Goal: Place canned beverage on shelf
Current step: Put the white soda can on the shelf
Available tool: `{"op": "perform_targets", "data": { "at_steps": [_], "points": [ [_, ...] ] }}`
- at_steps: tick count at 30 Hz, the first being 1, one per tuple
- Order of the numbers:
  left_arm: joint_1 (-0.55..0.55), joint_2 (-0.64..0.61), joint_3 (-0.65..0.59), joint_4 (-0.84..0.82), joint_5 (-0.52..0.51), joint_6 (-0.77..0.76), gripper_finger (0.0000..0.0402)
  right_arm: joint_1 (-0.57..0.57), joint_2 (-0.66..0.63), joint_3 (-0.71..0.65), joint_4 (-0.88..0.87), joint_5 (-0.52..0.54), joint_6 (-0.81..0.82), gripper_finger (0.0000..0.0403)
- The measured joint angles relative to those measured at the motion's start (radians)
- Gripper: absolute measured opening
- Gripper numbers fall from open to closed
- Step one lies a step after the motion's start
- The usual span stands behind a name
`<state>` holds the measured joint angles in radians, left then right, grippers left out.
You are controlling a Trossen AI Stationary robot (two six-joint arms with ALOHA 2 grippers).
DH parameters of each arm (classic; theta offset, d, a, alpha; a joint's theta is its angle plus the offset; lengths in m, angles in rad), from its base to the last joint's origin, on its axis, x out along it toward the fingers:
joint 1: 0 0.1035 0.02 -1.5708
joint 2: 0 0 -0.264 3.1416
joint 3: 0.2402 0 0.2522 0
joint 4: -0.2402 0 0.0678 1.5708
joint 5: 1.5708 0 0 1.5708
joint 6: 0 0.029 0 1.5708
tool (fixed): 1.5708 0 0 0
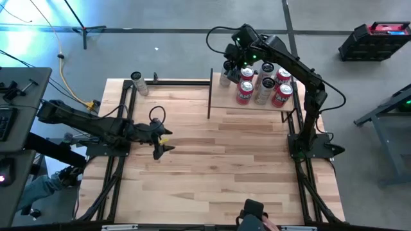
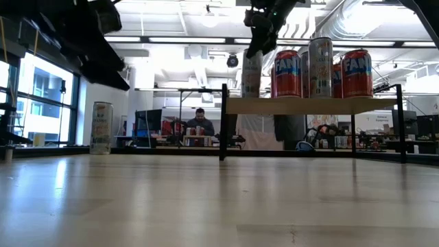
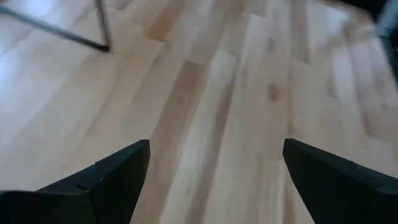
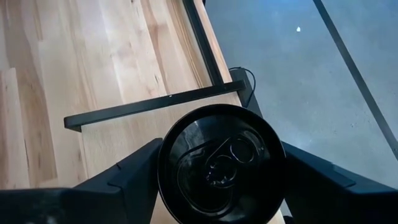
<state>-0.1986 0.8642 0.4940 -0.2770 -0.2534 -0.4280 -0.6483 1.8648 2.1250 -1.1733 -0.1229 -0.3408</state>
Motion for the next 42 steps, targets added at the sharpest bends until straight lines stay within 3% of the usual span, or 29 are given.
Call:
{"op": "perform_targets", "data": {
  "at_steps": [4, 10, 13, 17, 26, 34, 42],
  "points": [
    [0.004, 0.000, 0.087, -0.060, -0.013, 0.045, 0.0360, 0.000, 0.000, 0.000, 0.005, 0.000, 0.000, 0.0278],
    [0.011, -0.001, 0.250, -0.105, -0.284, 0.153, 0.0360, 0.000, 0.000, 0.000, 0.011, 0.002, 0.001, 0.0281],
    [0.011, -0.001, 0.270, -0.102, -0.353, 0.170, 0.0360, 0.000, 0.000, 0.000, 0.022, 0.010, 0.009, 0.0281],
    [0.011, 0.000, 0.270, -0.128, -0.302, 0.209, 0.0360, 0.001, 0.000, 0.000, 0.044, 0.020, 0.000, 0.0282],
    [0.015, 0.004, 0.270, -0.115, -0.347, 0.233, 0.0360, 0.009, -0.007, 0.000, 0.070, 0.013, -0.027, 0.0282],
    [0.069, 0.004, 0.270, -0.112, -0.338, 0.240, 0.0360, 0.051, -0.097, 0.001, 0.084, 0.010, -0.056, 0.0282],
    [0.082, 0.004, 0.270, -0.103, -0.334, 0.248, 0.0360, 0.048, -0.092, 0.000, -0.061, 0.134, -0.050, 0.0283]
  ]
}}
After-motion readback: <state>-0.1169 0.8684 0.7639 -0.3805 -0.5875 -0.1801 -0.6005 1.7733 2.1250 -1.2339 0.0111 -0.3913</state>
